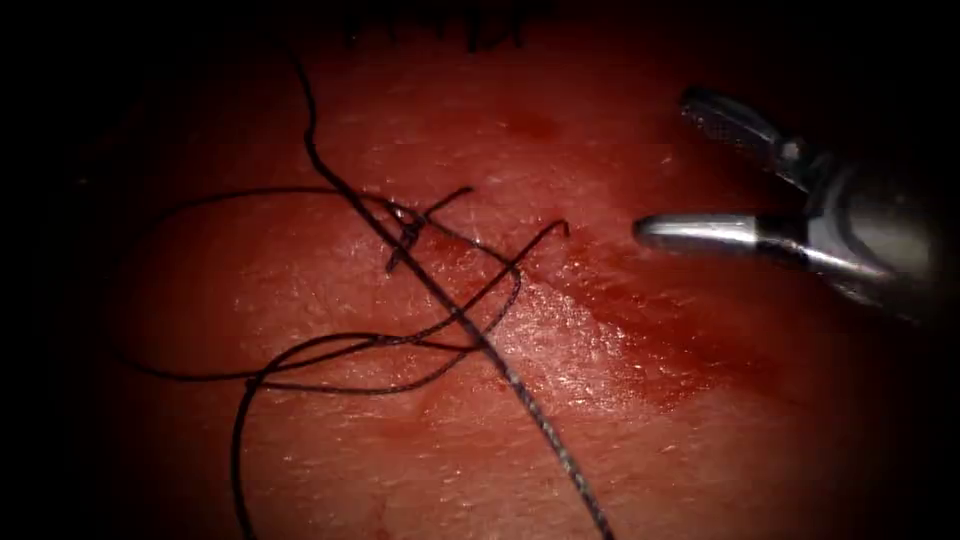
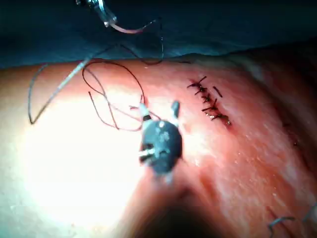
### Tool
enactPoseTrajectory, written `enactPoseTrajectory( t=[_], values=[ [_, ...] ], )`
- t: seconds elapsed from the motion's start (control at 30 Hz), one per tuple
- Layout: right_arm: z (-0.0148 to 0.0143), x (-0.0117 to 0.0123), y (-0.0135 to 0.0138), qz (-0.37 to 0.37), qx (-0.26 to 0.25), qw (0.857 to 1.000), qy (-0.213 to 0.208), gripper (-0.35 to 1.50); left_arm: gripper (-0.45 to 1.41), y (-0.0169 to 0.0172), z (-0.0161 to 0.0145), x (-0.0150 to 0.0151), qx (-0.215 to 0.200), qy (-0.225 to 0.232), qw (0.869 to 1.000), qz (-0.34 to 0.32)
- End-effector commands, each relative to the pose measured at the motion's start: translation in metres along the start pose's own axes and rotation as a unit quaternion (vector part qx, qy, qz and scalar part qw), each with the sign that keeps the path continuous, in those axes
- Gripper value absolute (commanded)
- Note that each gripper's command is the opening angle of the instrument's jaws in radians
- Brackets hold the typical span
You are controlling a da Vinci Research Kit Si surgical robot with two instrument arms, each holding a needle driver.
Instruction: Wound Closure
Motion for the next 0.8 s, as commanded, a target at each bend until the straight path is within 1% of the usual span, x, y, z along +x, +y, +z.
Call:
enactPoseTrajectory(
  t=[0.03, 0.17, 0.2, 0.33, 0.43, 0.5, 0.6, 0.7, 0.8],
  values=[
    [0.0031, -0.0009, -0.001, -0.005, 0.011, 1.0, -0.002, 0.99, -0.45, 0.0, 0.0006, -0.0005, -0.001, 0.0, 1.0, 0.0],
    [0.0072, -0.0031, -0.0025, -0.019, 0.029, 0.999, -0.014, 0.99, -0.45, 0.0001, 0.0005, -0.0005, -0.001, 0.0, 1.0, 0.0],
    [0.0087, -0.0043, -0.003, -0.027, 0.034, 0.999, -0.021, 0.99, -0.45, 0.0001, 0.0005, -0.0005, -0.001, 0.0, 1.0, 0.0],
    [0.0102, -0.0066, -0.0038, -0.039, 0.052, 0.997, -0.039, 0.99, -0.45, 0.0001, 0.0005, -0.0006, -0.002, -0.001, 1.0, 0.001],
    [0.01, -0.0074, -0.0041, -0.043, 0.062, 0.996, -0.045, 0.99, -0.45, 0.0002, 0.0005, -0.0006, -0.002, -0.001, 1.0, -0.002],
    [0.0091, -0.0079, -0.0045, -0.047, 0.074, 0.995, -0.054, 0.99, -0.45, 0.0002, 0.0005, -0.0006, -0.002, -0.001, 1.0, -0.002],
    [0.0073, -0.0079, -0.0053, -0.052, 0.094, 0.992, -0.059, 0.99, -0.45, 0.0002, 0.0005, -0.0006, -0.002, -0.003, 1.0, -0.001],
    [0.0059, -0.0077, -0.0068, -0.056, 0.109, 0.991, -0.061, 0.96, -0.45, 0.0002, 0.0005, -0.0007, -0.002, -0.003, 1.0, -0.004],
    [0.0053, -0.0077, -0.0084, -0.06, 0.119, 0.989, -0.064, 0.96, -0.45, 0.0002, 0.0006, -0.0007, -0.002, -0.003, 1.0, -0.004]
  ],
)
